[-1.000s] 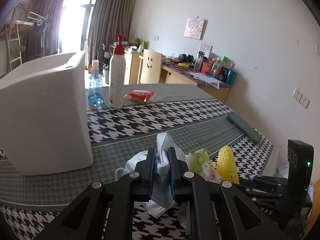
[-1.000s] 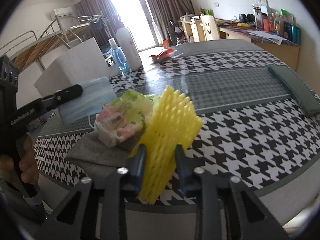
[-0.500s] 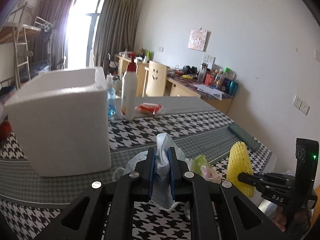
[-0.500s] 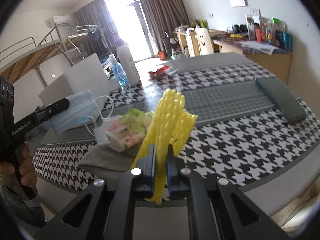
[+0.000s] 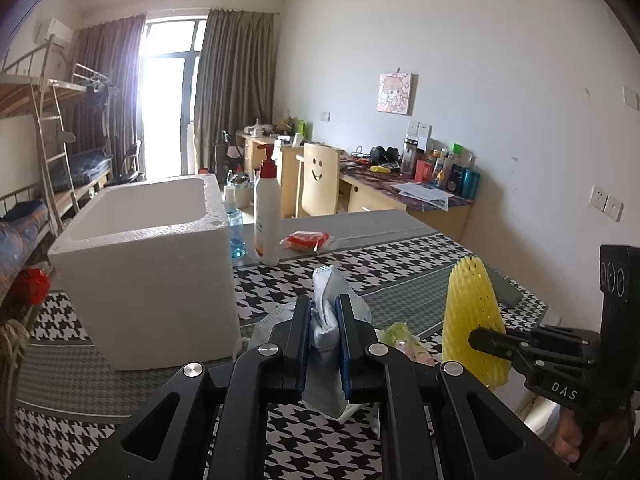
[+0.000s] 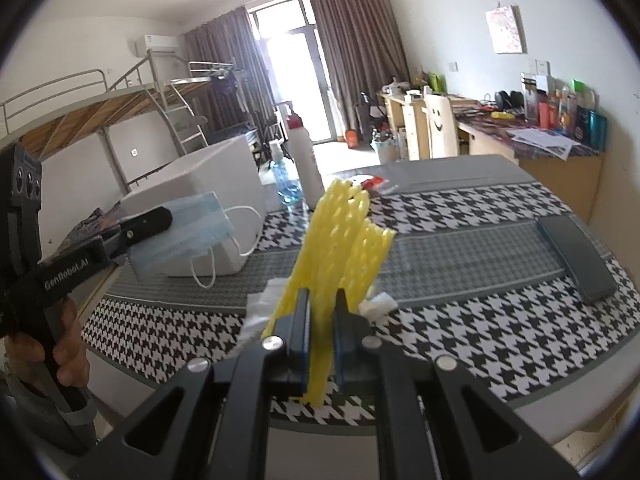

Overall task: Organize soft objects
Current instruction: 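Lift the yellow net and blue mask and carry both toward the white foam box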

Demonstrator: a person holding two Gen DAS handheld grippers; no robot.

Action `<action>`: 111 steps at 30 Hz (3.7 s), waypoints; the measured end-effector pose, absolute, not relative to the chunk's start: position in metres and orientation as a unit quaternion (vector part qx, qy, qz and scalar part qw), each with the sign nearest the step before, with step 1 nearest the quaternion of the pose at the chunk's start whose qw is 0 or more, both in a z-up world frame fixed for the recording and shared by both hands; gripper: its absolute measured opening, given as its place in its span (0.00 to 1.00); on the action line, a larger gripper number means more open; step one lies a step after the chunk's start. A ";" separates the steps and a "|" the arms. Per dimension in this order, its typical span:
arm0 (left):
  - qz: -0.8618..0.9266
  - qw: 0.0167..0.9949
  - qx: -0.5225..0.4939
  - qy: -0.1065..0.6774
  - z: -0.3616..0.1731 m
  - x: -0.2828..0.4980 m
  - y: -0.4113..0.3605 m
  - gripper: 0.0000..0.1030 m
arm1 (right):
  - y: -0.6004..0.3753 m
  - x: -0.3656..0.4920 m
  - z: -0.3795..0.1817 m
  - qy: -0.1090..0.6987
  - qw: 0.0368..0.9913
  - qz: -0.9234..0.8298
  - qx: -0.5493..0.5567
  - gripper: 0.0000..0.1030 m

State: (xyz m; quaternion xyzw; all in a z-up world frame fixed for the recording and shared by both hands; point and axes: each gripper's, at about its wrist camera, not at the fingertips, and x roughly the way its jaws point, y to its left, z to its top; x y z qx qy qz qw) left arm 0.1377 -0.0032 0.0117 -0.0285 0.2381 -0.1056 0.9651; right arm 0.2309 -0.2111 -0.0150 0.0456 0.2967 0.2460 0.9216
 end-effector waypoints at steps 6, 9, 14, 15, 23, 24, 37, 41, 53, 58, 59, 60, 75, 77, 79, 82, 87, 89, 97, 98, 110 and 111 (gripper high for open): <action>-0.110 0.966 -0.021 0.232 0.018 0.140 -0.002 0.13 | -0.201 0.238 -0.008 0.285 0.922 0.259 0.042 0.12; -0.113 0.967 -0.019 0.227 0.022 0.142 0.001 0.13 | -0.196 0.241 -0.004 0.279 0.923 0.264 0.039 0.12; -0.109 0.970 -0.021 0.215 0.030 0.146 0.009 0.13 | -0.187 0.246 0.003 0.266 0.923 0.275 0.036 0.12; -0.108 0.971 -0.022 0.214 0.031 0.148 0.009 0.13 | -0.186 0.247 0.005 0.263 0.924 0.276 0.037 0.12; -0.105 0.973 -0.014 0.205 0.040 0.152 0.011 0.13 | -0.181 0.257 0.015 0.249 0.927 0.278 0.033 0.12; -0.105 0.973 -0.014 0.204 0.041 0.153 0.011 0.13 | -0.181 0.257 0.016 0.247 0.928 0.278 0.034 0.12; -0.099 0.977 -0.010 0.190 0.055 0.167 0.010 0.13 | -0.179 0.266 0.029 0.233 0.928 0.288 0.028 0.12; -0.097 0.978 -0.010 0.185 0.059 0.170 0.012 0.13 | -0.177 0.268 0.034 0.227 0.929 0.291 0.024 0.12; -0.089 0.981 -0.004 0.172 0.073 0.179 0.012 0.13 | -0.171 0.276 0.046 0.213 0.930 0.299 0.012 0.12; -0.084 0.982 -0.005 0.169 0.077 0.183 0.014 0.13 | -0.168 0.282 0.052 0.209 0.930 0.304 0.011 0.12; -0.082 0.982 -0.004 0.167 0.079 0.184 0.014 0.13 | -0.167 0.283 0.053 0.208 0.930 0.303 0.010 0.12; -0.081 0.983 -0.004 0.166 0.080 0.185 0.015 0.13 | -0.167 0.284 0.053 0.208 0.930 0.303 0.010 0.12; -0.047 0.987 -0.016 0.153 0.100 0.198 0.035 0.13 | -0.148 0.295 0.068 0.197 0.927 0.319 -0.005 0.12; -0.042 0.987 -0.017 0.151 0.101 0.200 0.037 0.13 | -0.144 0.296 0.070 0.195 0.926 0.323 -0.007 0.12; -0.032 0.988 -0.015 0.148 0.102 0.200 0.040 0.13 | -0.141 0.297 0.073 0.193 0.925 0.328 -0.008 0.12; -0.023 0.989 -0.014 0.147 0.104 0.203 0.042 0.13 | -0.137 0.299 0.076 0.191 0.923 0.334 -0.011 0.12; -0.005 0.989 -0.017 0.148 0.104 0.207 0.050 0.13 | -0.128 0.301 0.079 0.189 0.920 0.342 -0.019 0.12; 0.008 0.989 -0.016 0.149 0.103 0.208 0.055 0.13 | -0.124 0.303 0.080 0.191 0.918 0.347 -0.022 0.12; 0.041 0.988 -0.017 0.150 0.102 0.208 0.069 0.13 | -0.108 0.315 0.086 0.195 0.908 0.370 -0.026 0.12; 0.044 0.987 -0.018 0.152 0.101 0.208 0.071 0.13 | -0.105 0.316 0.086 0.197 0.907 0.372 -0.027 0.12; 0.084 0.981 -0.024 0.171 0.091 0.216 0.094 0.13 | -0.074 0.322 0.088 0.202 0.898 0.388 -0.045 0.12; 0.084 0.981 -0.024 0.172 0.090 0.217 0.096 0.13 | -0.072 0.323 0.088 0.202 0.899 0.387 -0.046 0.12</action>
